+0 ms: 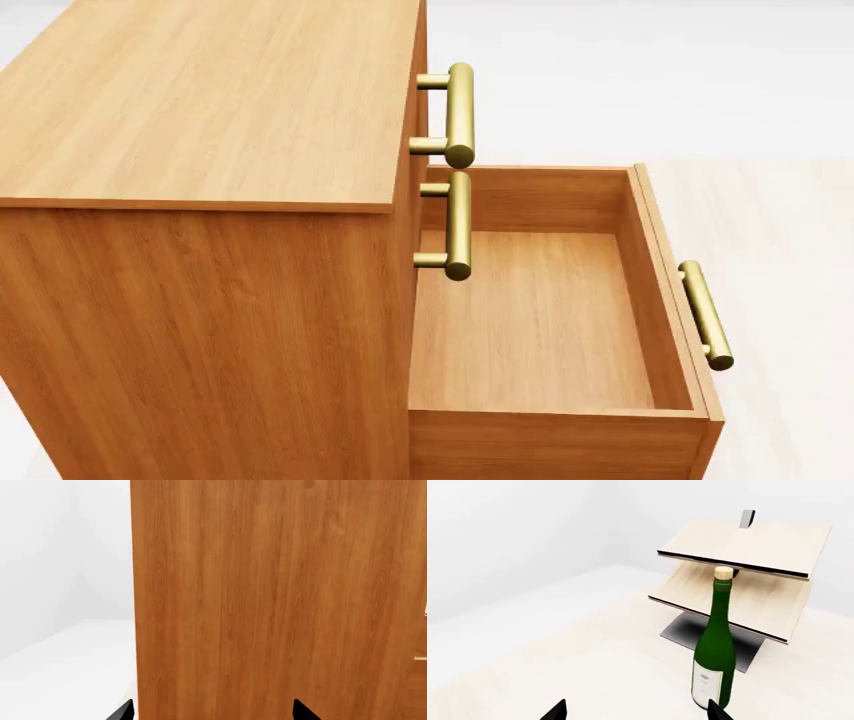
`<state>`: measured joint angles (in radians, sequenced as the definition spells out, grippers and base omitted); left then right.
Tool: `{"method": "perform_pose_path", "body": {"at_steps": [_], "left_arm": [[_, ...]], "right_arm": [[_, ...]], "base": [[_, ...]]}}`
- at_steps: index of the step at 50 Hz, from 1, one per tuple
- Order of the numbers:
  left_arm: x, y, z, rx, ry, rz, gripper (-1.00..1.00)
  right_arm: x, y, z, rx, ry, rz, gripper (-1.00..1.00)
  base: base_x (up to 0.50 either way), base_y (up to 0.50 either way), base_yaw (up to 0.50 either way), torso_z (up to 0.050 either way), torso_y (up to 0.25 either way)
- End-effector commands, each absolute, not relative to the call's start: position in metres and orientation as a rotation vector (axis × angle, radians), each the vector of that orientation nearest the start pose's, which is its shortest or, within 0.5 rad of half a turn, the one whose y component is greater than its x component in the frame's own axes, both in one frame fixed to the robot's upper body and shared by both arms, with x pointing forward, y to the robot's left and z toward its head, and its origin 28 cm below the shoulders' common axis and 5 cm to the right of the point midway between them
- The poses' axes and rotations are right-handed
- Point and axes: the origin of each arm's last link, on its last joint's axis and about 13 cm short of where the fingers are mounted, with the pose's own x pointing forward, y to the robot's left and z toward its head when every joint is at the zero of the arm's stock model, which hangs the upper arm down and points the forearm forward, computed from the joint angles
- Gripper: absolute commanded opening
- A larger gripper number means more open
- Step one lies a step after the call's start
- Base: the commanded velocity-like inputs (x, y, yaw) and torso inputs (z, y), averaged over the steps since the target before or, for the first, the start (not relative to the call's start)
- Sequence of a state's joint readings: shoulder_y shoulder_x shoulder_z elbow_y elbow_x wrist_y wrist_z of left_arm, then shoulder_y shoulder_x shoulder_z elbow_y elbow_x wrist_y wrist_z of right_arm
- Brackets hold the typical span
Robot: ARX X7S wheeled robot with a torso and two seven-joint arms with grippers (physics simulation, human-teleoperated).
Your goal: Put the bowl in the bottom drawer of the cabinet and close it.
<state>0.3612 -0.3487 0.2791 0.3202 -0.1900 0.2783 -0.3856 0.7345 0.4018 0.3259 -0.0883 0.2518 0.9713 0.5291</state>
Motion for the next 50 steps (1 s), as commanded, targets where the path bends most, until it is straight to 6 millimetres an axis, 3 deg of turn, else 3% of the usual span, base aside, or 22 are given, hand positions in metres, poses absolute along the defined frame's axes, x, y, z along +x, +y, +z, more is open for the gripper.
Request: {"method": "perform_pose_path", "body": {"at_steps": [1, 9, 11, 12, 13, 17, 20, 22, 31, 41, 44, 50], "left_arm": [[0.121, 0.213, 0.026, -0.034, -0.148, 0.017, 1.0], [0.122, 0.213, 0.036, -0.034, -0.148, 0.017, 1.0], [0.121, 0.212, 0.026, -0.033, -0.148, 0.016, 1.0], [0.121, 0.212, 0.034, -0.032, -0.148, 0.017, 1.0], [0.121, 0.212, 0.025, -0.031, -0.148, 0.016, 1.0], [0.121, 0.212, 0.039, -0.032, -0.147, 0.017, 1.0], [0.121, 0.212, 0.025, -0.033, -0.147, 0.017, 1.0], [0.121, 0.212, 0.036, -0.033, -0.146, 0.018, 1.0], [0.121, 0.212, 0.039, -0.032, -0.148, 0.017, 1.0], [0.121, 0.212, 0.038, -0.033, -0.149, 0.018, 1.0], [0.121, 0.212, 0.025, -0.034, -0.15, 0.018, 1.0], [0.121, 0.212, 0.038, -0.034, -0.151, 0.019, 1.0]], "right_arm": [[0.294, -0.255, 0.195, 0.095, 0.096, -0.914, 1.0], [0.292, -0.26, 0.191, 0.067, 0.095, -0.975, 1.0], [0.292, -0.261, 0.191, 0.065, 0.094, -0.989, 1.0], [0.291, -0.262, 0.191, 0.059, 0.092, -0.995, 1.0], [0.291, -0.263, 0.191, 0.058, 0.091, -1.001, 1.0], [0.29, -0.265, 0.189, 0.053, 0.093, -1.03, 1.0], [0.289, -0.268, 0.188, 0.06, 0.099, -1.057, 1.0], [0.289, -0.27, 0.187, 0.063, 0.102, -1.071, 1.0], [0.288, -0.277, 0.179, 0.057, 0.145, -1.158, 1.0], [0.287, -0.28, 0.174, 0.036, 0.174, -1.213, 1.0], [0.286, -0.282, 0.171, 0.048, 0.191, -1.215, 1.0], [0.287, -0.281, 0.167, 0.068, 0.266, -1.173, 1.0]], "base": [[0.0, 0.0, 0.0, 0.0, 0.0], [0.0, 0.0, 0.0, 0.0, 0.0], [0.0, 0.0, 0.0, 0.0, 0.0], [0.0, 0.0, 0.0, 0.0, 0.0], [0.0, 0.0, 0.0, 0.0, 0.0], [0.0, 0.0, 0.0, 0.0, 0.0], [0.0, 0.0, 0.0, 0.0, 0.0], [0.0, 0.0, 0.0, 0.0, 0.0], [0.0, 0.0, 0.0, 0.0, 0.0], [0.0, 0.0, 0.0, 0.0, 0.0], [0.0, 0.0, 0.0, 0.0, 0.0], [0.0, 0.0, 0.0, 0.0, 0.0]]}}
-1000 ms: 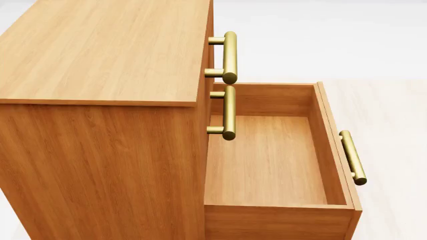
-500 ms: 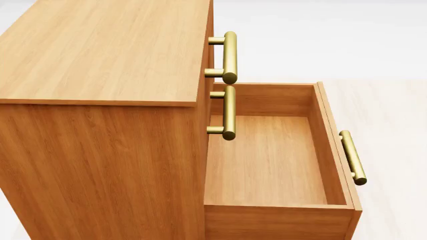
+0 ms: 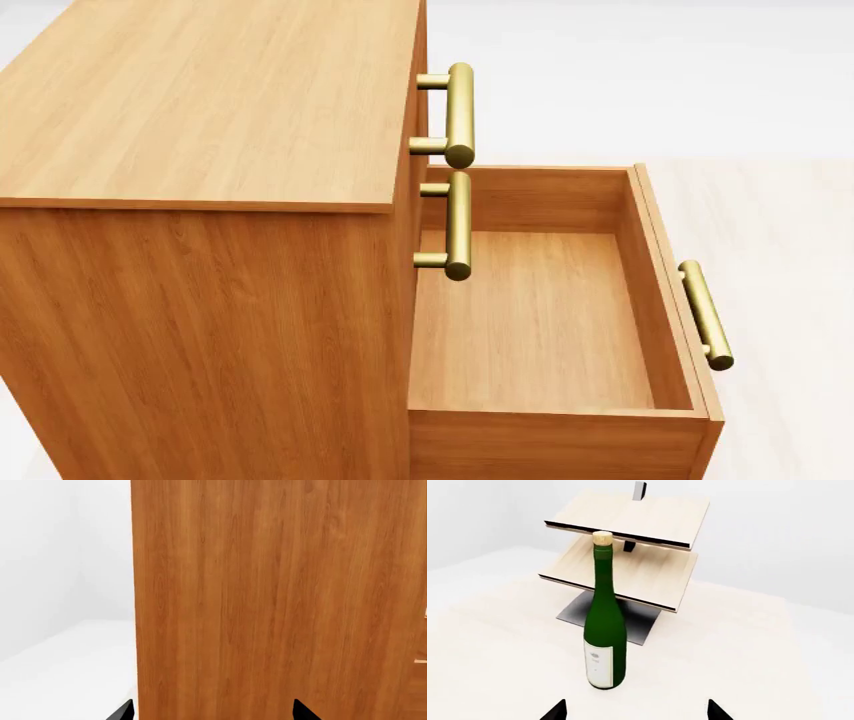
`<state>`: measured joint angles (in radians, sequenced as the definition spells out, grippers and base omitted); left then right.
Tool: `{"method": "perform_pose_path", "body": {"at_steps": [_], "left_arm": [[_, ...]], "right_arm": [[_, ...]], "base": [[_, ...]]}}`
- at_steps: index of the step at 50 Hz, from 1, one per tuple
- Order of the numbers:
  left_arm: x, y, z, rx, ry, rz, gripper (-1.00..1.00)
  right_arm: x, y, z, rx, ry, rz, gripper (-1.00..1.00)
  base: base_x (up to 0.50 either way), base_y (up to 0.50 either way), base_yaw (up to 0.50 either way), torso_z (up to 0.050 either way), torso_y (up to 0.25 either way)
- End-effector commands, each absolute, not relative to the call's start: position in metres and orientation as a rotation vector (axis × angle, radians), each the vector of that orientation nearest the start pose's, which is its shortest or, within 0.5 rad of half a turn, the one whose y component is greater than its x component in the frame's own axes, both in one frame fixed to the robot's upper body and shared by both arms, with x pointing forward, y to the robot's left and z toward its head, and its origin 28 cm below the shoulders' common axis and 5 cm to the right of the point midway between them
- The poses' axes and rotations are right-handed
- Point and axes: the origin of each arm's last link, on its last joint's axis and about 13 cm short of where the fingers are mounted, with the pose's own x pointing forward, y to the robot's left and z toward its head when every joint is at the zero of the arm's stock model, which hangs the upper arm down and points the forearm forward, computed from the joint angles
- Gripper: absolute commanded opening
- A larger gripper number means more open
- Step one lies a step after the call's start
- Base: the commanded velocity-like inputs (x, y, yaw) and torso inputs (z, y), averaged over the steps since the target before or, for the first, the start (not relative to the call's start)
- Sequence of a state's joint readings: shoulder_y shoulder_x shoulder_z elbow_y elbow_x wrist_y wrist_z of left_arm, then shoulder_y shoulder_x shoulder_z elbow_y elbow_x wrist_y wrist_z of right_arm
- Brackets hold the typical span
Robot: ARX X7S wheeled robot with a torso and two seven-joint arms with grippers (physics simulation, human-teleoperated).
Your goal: Put the bowl in the bottom drawer of the cabinet and close it.
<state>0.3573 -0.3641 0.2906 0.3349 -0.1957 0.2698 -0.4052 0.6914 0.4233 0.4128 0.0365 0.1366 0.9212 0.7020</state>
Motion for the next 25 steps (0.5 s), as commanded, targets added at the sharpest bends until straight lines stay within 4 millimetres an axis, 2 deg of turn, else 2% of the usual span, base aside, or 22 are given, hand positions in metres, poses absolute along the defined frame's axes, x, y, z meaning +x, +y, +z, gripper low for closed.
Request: {"method": "perform_pose_path", "body": {"at_steps": [1, 3, 5, 8, 10, 14, 16, 17, 18, 25], "left_arm": [[0.121, 0.212, 0.039, -0.033, -0.151, 0.019, 1.0], [0.121, 0.212, 0.038, -0.03, -0.152, 0.018, 1.0], [0.121, 0.212, 0.025, -0.03, -0.152, 0.019, 1.0], [0.121, 0.212, 0.034, -0.03, -0.152, 0.019, 1.0], [0.121, 0.212, 0.025, -0.031, -0.152, 0.019, 1.0], [0.121, 0.212, 0.023, -0.03, -0.153, 0.02, 1.0], [0.121, 0.212, 0.023, -0.03, -0.153, 0.02, 1.0], [0.121, 0.212, 0.036, -0.031, -0.153, 0.02, 1.0], [0.121, 0.212, 0.037, -0.031, -0.153, 0.02, 1.0], [0.122, 0.212, 0.038, -0.031, -0.153, 0.02, 1.0]], "right_arm": [[0.288, -0.281, 0.166, 0.095, 0.273, -1.162, 1.0], [0.288, -0.281, 0.165, 0.104, 0.287, -1.152, 1.0], [0.288, -0.281, 0.163, 0.123, 0.309, -1.146, 1.0], [0.289, -0.281, 0.161, 0.157, 0.332, -1.13, 1.0], [0.289, -0.281, 0.16, 0.172, 0.357, -1.116, 1.0], [0.289, -0.282, 0.158, 0.207, 0.391, -1.108, 1.0], [0.289, -0.282, 0.156, 0.204, 0.398, -1.106, 1.0], [0.289, -0.282, 0.156, 0.21, 0.4, -1.104, 1.0], [0.289, -0.282, 0.156, 0.214, 0.403, -1.1, 1.0], [0.288, -0.283, 0.153, 0.239, 0.434, -1.13, 1.0]], "base": [[0.0, 0.0, 0.0, 0.0, 0.0], [0.0, 0.0, 0.0, 0.0, 0.0], [0.0, 0.0, 0.0, 0.0, 0.0], [0.0, 0.0, 0.0, 0.0, 0.0], [0.0, 0.0, 0.0, 0.0, 0.0], [0.0, 0.0, 0.0, 0.0, 0.0], [0.0, 0.0, 0.0, 0.0, 0.0], [0.0, 0.0, 0.0, 0.0, 0.0], [0.0, 0.0, 0.0, 0.0, 0.0], [0.0, 0.0, 0.0, 0.0, 0.0]]}}
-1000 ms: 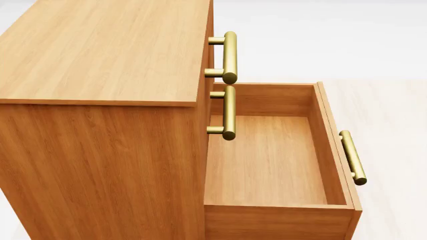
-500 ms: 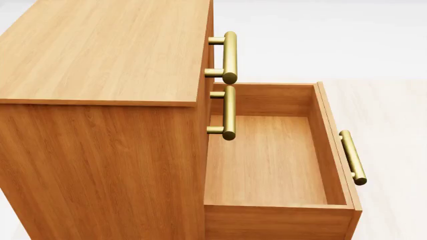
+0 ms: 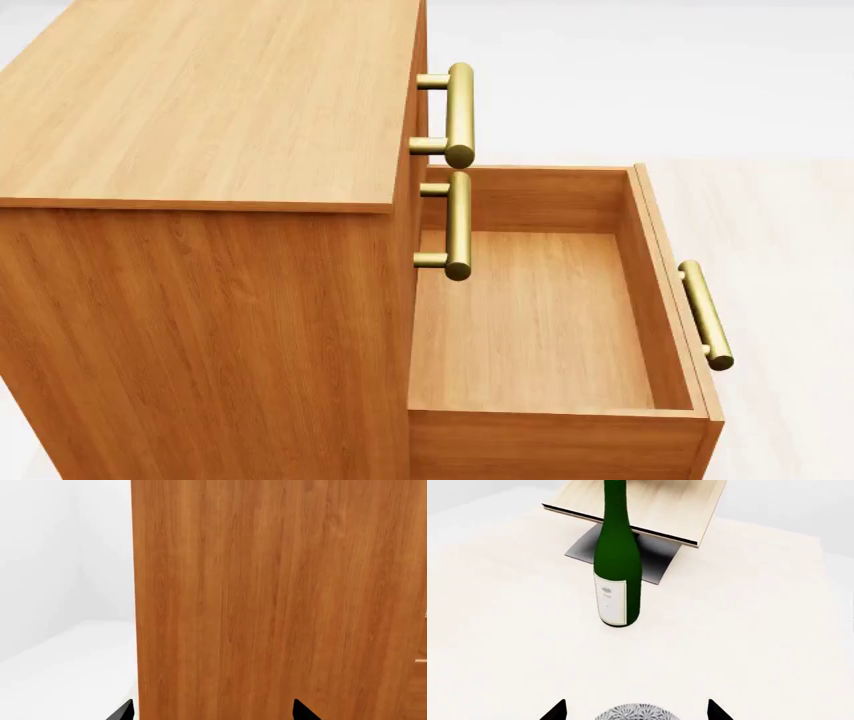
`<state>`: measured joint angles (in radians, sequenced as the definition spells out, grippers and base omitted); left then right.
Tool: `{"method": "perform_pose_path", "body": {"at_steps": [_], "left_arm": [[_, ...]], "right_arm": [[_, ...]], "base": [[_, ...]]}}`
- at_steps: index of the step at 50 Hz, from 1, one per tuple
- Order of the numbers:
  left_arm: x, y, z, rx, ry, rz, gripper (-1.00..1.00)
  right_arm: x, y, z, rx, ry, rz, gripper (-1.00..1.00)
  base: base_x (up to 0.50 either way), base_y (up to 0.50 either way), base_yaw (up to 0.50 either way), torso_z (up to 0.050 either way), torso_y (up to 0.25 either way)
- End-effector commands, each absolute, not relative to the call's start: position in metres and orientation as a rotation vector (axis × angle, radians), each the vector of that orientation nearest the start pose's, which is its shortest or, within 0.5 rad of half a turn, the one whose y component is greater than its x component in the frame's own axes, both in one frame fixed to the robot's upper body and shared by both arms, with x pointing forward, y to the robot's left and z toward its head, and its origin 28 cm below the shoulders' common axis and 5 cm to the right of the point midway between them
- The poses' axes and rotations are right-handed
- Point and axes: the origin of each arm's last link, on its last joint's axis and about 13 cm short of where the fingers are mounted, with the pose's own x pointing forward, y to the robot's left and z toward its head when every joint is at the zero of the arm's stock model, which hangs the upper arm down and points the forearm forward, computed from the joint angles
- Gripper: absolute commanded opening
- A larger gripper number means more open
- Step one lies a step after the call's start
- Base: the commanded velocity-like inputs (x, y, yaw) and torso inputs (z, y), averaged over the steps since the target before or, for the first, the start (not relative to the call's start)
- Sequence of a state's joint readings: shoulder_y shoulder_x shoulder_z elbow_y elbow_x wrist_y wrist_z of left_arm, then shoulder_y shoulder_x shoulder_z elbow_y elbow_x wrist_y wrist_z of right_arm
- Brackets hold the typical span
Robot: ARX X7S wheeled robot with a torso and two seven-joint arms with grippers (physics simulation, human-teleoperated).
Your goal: Put the bowl in the bottom drawer of the cabinet and close it.
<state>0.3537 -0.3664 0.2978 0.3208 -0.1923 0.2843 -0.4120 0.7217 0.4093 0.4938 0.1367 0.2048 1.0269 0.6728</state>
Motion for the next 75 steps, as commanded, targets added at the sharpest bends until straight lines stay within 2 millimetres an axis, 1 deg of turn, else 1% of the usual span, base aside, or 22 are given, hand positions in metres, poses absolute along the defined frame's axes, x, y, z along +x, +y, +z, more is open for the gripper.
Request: {"method": "perform_pose_path", "body": {"at_steps": [1, 2, 3, 6, 21, 35, 40, 45, 47, 49, 60, 73, 75], "left_arm": [[0.122, 0.212, 0.033, -0.03, -0.153, 0.02, 1.0], [0.122, 0.212, 0.027, -0.03, -0.153, 0.019, 1.0], [0.121, 0.212, 0.034, -0.031, -0.153, 0.02, 1.0], [0.121, 0.212, 0.038, -0.031, -0.153, 0.02, 1.0], [0.121, 0.212, 0.038, -0.032, -0.153, 0.02, 1.0], [0.121, 0.212, 0.038, -0.032, -0.154, 0.02, 1.0], [0.121, 0.212, 0.038, -0.031, -0.154, 0.019, 1.0], [0.121, 0.212, 0.038, -0.031, -0.154, 0.019, 1.0], [0.121, 0.212, 0.039, -0.031, -0.154, 0.019, 1.0], [0.121, 0.212, 0.039, -0.032, -0.153, 0.019, 1.0], [0.122, 0.212, 0.038, -0.029, -0.155, 0.021, 1.0], [0.121, 0.212, 0.039, -0.031, -0.154, 0.019, 1.0], [0.121, 0.212, 0.036, -0.032, -0.154, 0.019, 1.0]], "right_arm": [[0.287, -0.284, 0.152, 0.249, 0.447, -1.141, 1.0], [0.287, -0.284, 0.151, 0.253, 0.451, -1.144, 1.0], [0.288, -0.285, 0.15, 0.26, 0.454, -1.144, 1.0], [0.287, -0.284, 0.15, 0.265, 0.463, -1.144, 1.0], [0.282, -0.291, 0.144, 0.249, 0.493, -1.264, 1.0], [0.282, -0.293, 0.137, 0.239, 0.511, -1.279, 1.0], [0.281, -0.294, 0.138, 0.24, 0.518, -1.288, 1.0], [0.282, -0.295, 0.136, 0.275, 0.559, -1.294, 1.0], [0.282, -0.295, 0.137, 0.319, 0.581, -1.287, 1.0], [0.282, -0.295, 0.137, 0.306, 0.574, -1.29, 1.0], [0.281, -0.297, 0.133, 0.384, 0.612, -1.257, 1.0], [0.279, -0.3, 0.13, 0.422, 0.667, -1.282, 1.0], [0.279, -0.3, 0.13, 0.433, 0.675, -1.278, 1.0]], "base": [[0.0, 0.0, 0.0, 0.0, 0.0], [0.0, 0.0, 0.0, 0.0, 0.0], [0.0, 0.0, 0.0, 0.0, 0.0], [0.0, 0.0, 0.0, 0.0, 0.0], [0.0, 0.0, 0.0, 0.0, 0.0], [0.0, 0.0, 0.0, 0.0, 0.0], [0.0, 0.0, 0.0, 0.0, 0.0], [0.0, 0.0, 0.0, 0.0, 0.0], [0.0, 0.0, 0.0, 0.0, 0.0], [0.0, 0.0, 0.0, 0.0, 0.0], [0.0, 0.0, 0.0, 0.0, 0.0], [0.0, 0.0, 0.0, 0.0, 0.0], [0.0, 0.0, 0.0, 0.0, 0.0]]}}
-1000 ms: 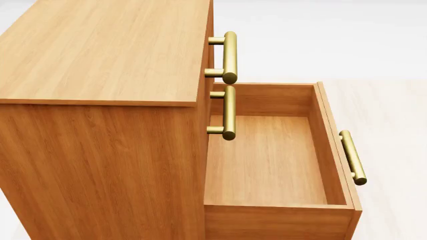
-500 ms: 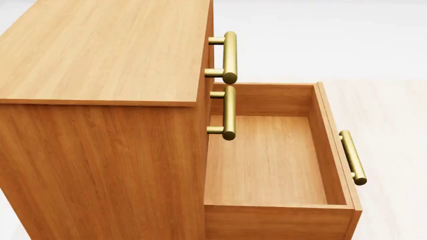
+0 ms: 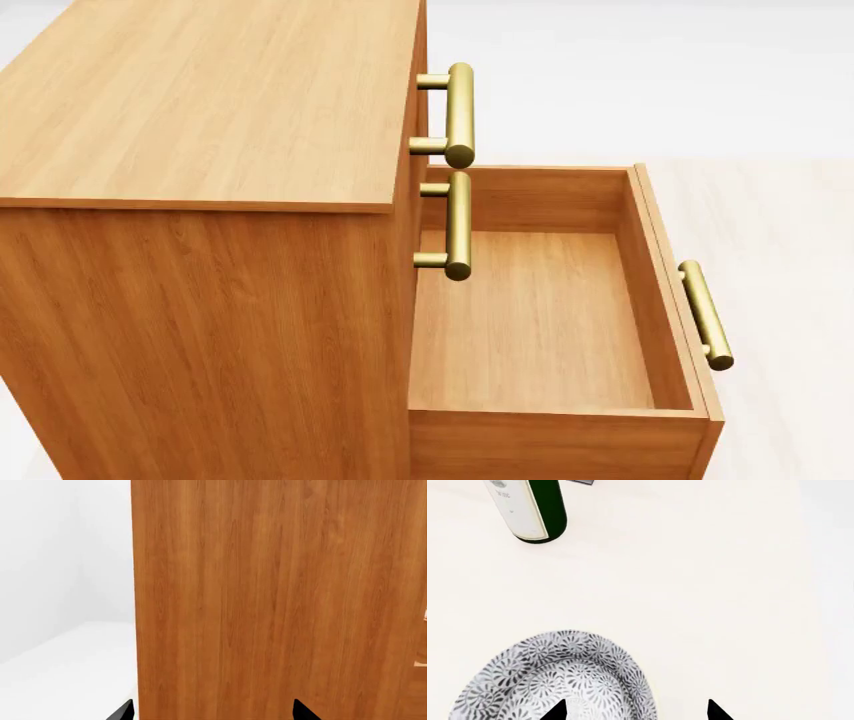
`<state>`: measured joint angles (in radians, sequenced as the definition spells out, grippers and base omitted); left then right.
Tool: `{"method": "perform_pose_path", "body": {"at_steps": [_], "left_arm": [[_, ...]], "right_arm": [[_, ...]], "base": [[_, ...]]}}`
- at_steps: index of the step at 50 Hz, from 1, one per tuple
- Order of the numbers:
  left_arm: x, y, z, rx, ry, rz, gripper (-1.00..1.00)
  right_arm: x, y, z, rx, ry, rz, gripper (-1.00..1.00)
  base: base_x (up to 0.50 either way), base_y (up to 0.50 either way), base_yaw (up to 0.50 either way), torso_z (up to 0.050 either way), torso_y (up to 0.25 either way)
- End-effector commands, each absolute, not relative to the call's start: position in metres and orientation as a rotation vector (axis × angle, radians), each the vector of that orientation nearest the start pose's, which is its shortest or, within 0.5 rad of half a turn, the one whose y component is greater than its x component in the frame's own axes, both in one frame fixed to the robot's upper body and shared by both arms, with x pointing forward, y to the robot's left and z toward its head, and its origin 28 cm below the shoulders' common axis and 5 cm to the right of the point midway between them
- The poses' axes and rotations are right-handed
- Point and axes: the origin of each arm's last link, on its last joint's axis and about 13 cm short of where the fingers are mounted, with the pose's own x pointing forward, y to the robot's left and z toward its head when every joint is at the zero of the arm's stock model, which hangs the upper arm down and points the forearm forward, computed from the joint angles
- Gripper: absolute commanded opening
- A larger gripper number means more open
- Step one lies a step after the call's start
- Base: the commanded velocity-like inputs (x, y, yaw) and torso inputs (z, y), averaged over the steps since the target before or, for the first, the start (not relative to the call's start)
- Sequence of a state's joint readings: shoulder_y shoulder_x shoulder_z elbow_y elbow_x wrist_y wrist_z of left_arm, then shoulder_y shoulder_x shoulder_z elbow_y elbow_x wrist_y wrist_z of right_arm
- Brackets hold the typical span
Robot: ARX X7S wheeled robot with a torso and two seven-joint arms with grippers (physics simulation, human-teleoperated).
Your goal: Put the bowl in the bottom drawer of the cabinet and close it.
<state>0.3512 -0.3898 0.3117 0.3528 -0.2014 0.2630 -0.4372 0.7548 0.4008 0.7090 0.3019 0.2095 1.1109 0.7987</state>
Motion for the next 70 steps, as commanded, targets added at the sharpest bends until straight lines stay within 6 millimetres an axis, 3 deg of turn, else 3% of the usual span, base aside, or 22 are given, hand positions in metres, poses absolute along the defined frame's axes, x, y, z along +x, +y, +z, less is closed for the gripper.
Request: {"method": "perform_pose_path", "body": {"at_steps": [1, 6, 18, 19, 22, 31, 32, 35, 46, 50, 53, 54, 59, 60, 63, 65, 70], "left_arm": [[0.121, 0.212, 0.029, -0.031, -0.154, 0.019, 1.0], [0.121, 0.212, 0.039, -0.031, -0.154, 0.018, 1.0], [0.121, 0.212, 0.039, -0.032, -0.154, 0.019, 1.0], [0.121, 0.212, 0.029, -0.032, -0.154, 0.02, 1.0], [0.121, 0.212, 0.039, -0.032, -0.154, 0.02, 1.0], [0.121, 0.212, 0.038, -0.033, -0.154, 0.019, 1.0], [0.121, 0.212, 0.028, -0.033, -0.154, 0.02, 1.0], [0.121, 0.212, 0.037, -0.033, -0.153, 0.02, 1.0], [0.121, 0.212, 0.039, -0.033, -0.154, 0.02, 1.0], [0.121, 0.212, 0.039, -0.032, -0.154, 0.019, 1.0], [0.121, 0.212, 0.025, -0.031, -0.155, 0.019, 1.0], [0.121, 0.212, 0.032, -0.031, -0.154, 0.018, 1.0], [0.121, 0.212, 0.025, -0.031, -0.154, 0.018, 1.0], [0.121, 0.212, 0.031, -0.031, -0.155, 0.018, 1.0], [0.121, 0.212, 0.037, -0.031, -0.154, 0.018, 1.0], [0.121, 0.212, 0.026, -0.032, -0.154, 0.019, 1.0], [0.121, 0.213, 0.024, -0.033, -0.155, 0.019, 1.0]], "right_arm": [[0.279, -0.3, 0.13, 0.431, 0.674, -1.279, 1.0], [0.28, -0.3, 0.128, 0.433, 0.682, -1.271, 1.0], [0.28, -0.299, 0.125, 0.453, 0.712, -1.242, 1.0], [0.28, -0.299, 0.125, 0.455, 0.714, -1.244, 1.0], [0.279, -0.299, 0.123, 0.461, 0.722, -1.248, 1.0], [0.278, -0.299, 0.121, 0.447, 0.732, -1.255, 1.0], [0.278, -0.299, 0.12, 0.45, 0.739, -1.257, 1.0], [0.278, -0.298, 0.119, 0.479, 0.757, -1.249, 1.0], [0.281, -0.297, 0.118, 0.498, 0.761, -1.212, 1.0], [0.281, -0.297, 0.117, 0.501, 0.763, -1.207, 1.0], [0.281, -0.297, 0.118, 0.501, 0.756, -1.207, 1.0], [0.282, -0.297, 0.119, 0.505, 0.756, -1.202, 1.0], [0.282, -0.296, 0.12, 0.496, 0.731, -1.192, 1.0], [0.283, -0.295, 0.122, 0.478, 0.698, -1.188, -1.0], [0.282, -0.294, 0.126, 0.462, 0.664, -1.171, -1.0], [0.281, -0.294, 0.128, 0.461, 0.647, -1.167, -1.0], [0.281, -0.294, 0.127, 0.428, 0.614, -1.155, -1.0]], "base": [[0.0, 0.0, 0.0, 0.0, 0.0], [0.0, 0.0, 0.0, 0.0, 0.0], [0.0, 0.0, 0.0, 0.0, 0.0], [0.0, 0.0, 0.0, 0.0, 0.0], [0.0, 0.0, 0.0, 0.0, 0.0], [0.0, 0.0, 0.0, 0.0, 0.0], [0.0, 0.0, 0.0, 0.0, 0.0], [0.0, 0.0, 0.0, 0.0, 0.0], [0.0, 0.0, 0.0, 0.0, 0.0], [0.0, 0.0, 0.0, 0.0, 0.0], [0.0, 0.0, 0.0, 0.0, 0.0], [0.0, 0.0, 0.0, 0.0, 0.0], [0.0, 0.0, 0.0, 0.0, 0.0], [0.0, 0.0, 0.0, 0.0, 0.0], [0.0, 0.0, 0.0, 0.0, 0.0], [0.0, 0.0, 0.0, 0.0, 0.0], [0.0, 0.0, 0.0, 0.0, 0.0]]}}
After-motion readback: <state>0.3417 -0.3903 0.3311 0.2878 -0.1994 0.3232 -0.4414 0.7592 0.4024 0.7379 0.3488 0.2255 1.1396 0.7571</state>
